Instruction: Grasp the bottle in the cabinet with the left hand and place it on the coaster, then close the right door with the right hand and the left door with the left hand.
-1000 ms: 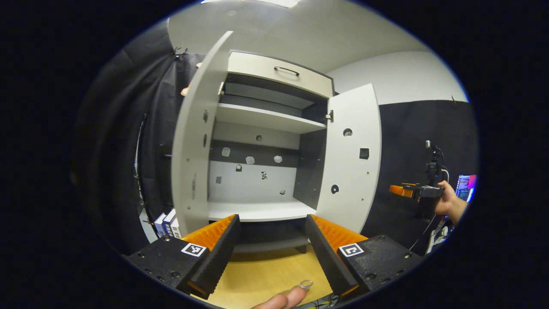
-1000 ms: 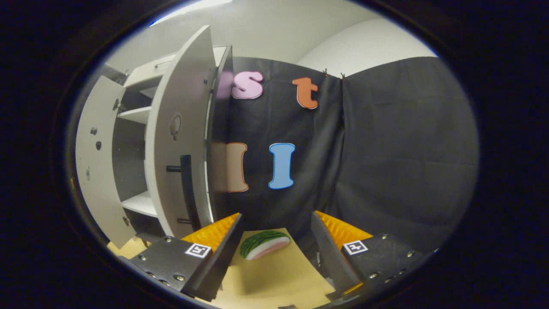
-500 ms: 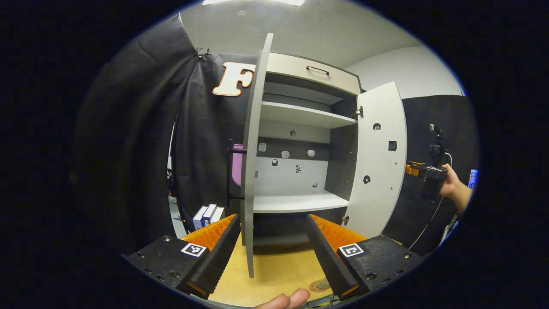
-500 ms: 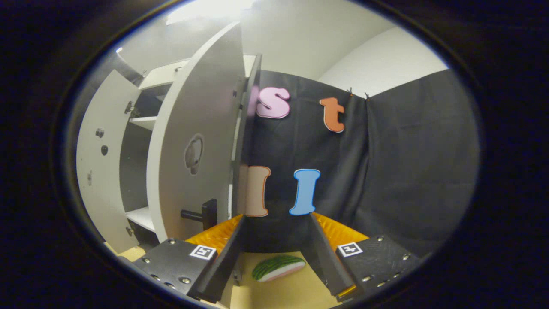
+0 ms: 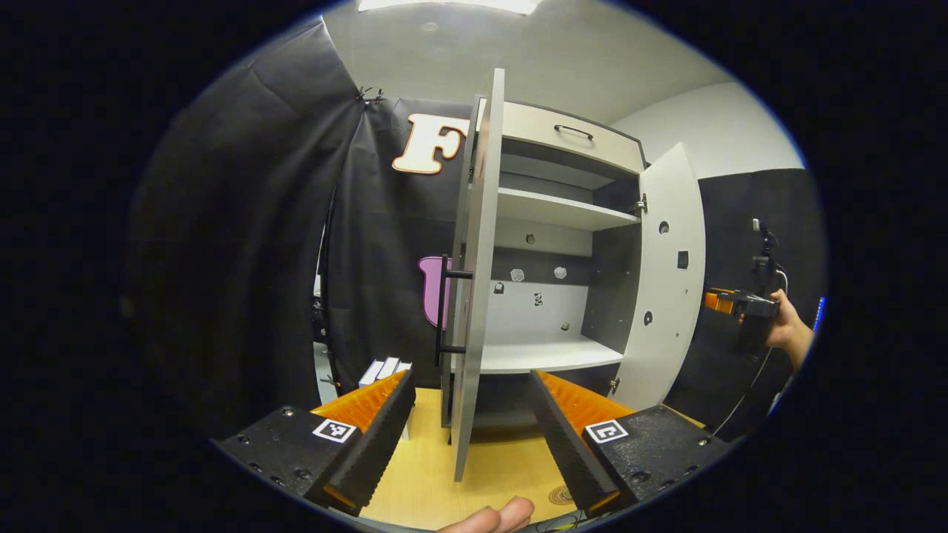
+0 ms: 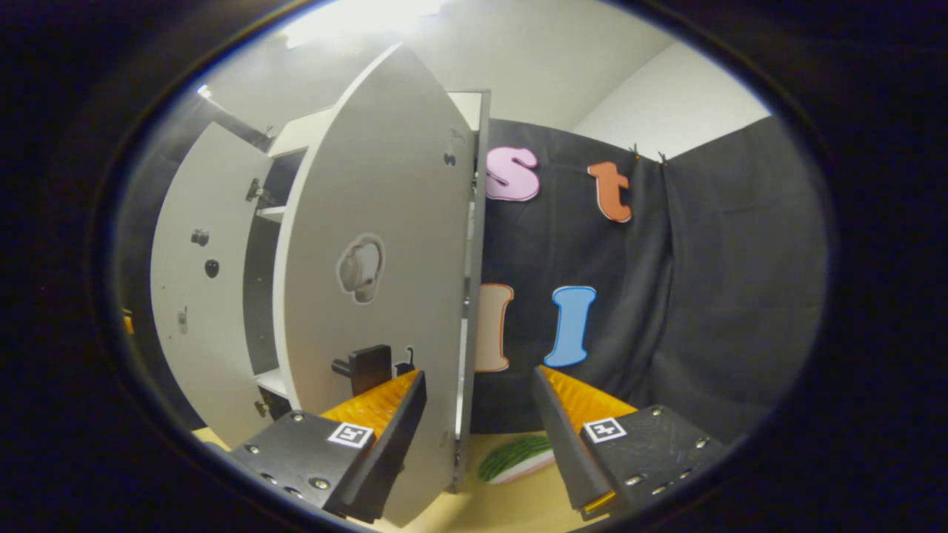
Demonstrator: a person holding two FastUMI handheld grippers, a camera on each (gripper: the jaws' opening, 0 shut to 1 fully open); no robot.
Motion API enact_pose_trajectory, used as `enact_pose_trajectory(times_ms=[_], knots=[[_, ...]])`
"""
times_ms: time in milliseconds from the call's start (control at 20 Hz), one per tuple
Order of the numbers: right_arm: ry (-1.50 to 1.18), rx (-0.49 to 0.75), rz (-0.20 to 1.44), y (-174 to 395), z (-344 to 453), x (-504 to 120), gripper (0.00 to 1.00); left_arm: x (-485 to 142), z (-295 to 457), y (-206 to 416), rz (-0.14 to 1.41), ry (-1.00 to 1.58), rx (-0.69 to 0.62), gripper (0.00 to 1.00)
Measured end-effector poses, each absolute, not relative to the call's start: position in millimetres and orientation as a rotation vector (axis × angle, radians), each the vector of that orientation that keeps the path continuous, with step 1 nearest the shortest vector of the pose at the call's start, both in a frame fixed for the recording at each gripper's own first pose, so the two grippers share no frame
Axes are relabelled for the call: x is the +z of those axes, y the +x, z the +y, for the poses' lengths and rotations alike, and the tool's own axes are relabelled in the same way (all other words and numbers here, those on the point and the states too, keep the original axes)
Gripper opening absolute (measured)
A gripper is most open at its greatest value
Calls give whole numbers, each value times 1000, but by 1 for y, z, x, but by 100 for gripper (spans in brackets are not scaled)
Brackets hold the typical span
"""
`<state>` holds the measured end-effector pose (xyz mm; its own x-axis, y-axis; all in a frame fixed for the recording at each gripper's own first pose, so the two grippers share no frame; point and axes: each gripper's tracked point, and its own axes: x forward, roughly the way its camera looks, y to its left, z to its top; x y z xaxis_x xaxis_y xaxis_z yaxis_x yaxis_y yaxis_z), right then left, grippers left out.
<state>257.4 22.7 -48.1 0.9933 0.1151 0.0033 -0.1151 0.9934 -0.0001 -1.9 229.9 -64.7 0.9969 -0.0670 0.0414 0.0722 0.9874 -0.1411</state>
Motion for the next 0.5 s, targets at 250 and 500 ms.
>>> enact_pose_trajectory(times_ms=[250, 500], knots=[[70, 136, -7, 261, 41, -47, 88, -80, 247, 6, -8, -165, -23, 96], [65, 142, -40, 263, 46, -43, 84, -83, 265, 9, -13, -138, 32, 97]])
